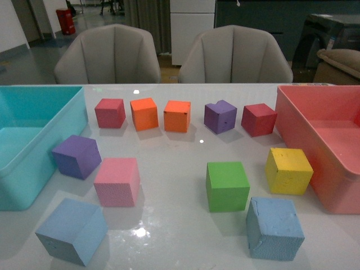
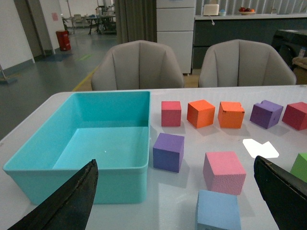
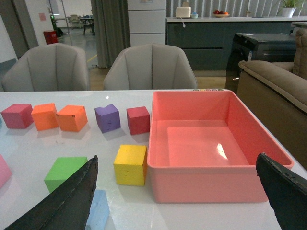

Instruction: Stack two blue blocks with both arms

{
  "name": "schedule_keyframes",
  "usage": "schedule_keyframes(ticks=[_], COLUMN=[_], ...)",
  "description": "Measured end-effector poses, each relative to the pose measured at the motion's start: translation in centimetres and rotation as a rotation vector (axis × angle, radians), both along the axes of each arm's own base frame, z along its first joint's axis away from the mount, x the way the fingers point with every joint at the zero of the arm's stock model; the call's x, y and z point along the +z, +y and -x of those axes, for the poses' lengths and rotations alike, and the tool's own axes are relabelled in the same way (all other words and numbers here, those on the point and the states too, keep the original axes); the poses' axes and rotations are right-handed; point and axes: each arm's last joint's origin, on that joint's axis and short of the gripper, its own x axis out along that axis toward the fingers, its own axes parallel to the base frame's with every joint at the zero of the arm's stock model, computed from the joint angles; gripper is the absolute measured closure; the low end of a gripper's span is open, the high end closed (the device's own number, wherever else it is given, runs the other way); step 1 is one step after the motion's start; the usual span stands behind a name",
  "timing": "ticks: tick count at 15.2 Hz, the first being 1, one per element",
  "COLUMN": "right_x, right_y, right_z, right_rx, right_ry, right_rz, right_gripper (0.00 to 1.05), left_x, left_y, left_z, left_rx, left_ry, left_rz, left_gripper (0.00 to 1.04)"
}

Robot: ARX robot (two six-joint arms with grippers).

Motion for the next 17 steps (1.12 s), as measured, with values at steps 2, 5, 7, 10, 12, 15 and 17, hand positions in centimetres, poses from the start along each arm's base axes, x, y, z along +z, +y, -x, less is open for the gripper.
schedule_keyframes(ticks=[2, 5, 7, 10, 12, 15, 17], right_x=[0.00, 0.00, 0.00, 0.00, 0.00, 0.00, 0.00], right_y=[0.00, 0.00, 0.00, 0.00, 0.00, 0.00, 0.00], right_z=[0.00, 0.00, 0.00, 0.00, 0.00, 0.00, 0.00], right_rx=[0.000, 0.000, 0.000, 0.000, 0.000, 0.000, 0.000], right_ry=[0.000, 0.000, 0.000, 0.000, 0.000, 0.000, 0.000], right_rz=[0.000, 0.000, 0.000, 0.000, 0.000, 0.000, 0.000], right_gripper=[0.06, 0.06, 0.06, 0.06, 0.06, 0.06, 0.06], left_x=[0.00, 0.00, 0.00, 0.00, 0.00, 0.00, 0.00], left_y=[0.00, 0.00, 0.00, 0.00, 0.00, 0.00, 0.00], left_z=[0.00, 0.00, 0.00, 0.00, 0.00, 0.00, 0.00], left_rx=[0.000, 0.000, 0.000, 0.000, 0.000, 0.000, 0.000], left_ry=[0.000, 0.000, 0.000, 0.000, 0.000, 0.000, 0.000], left_rz=[0.000, 0.000, 0.000, 0.000, 0.000, 0.000, 0.000], left_gripper=[0.07, 0.07, 0.07, 0.07, 0.07, 0.07, 0.07])
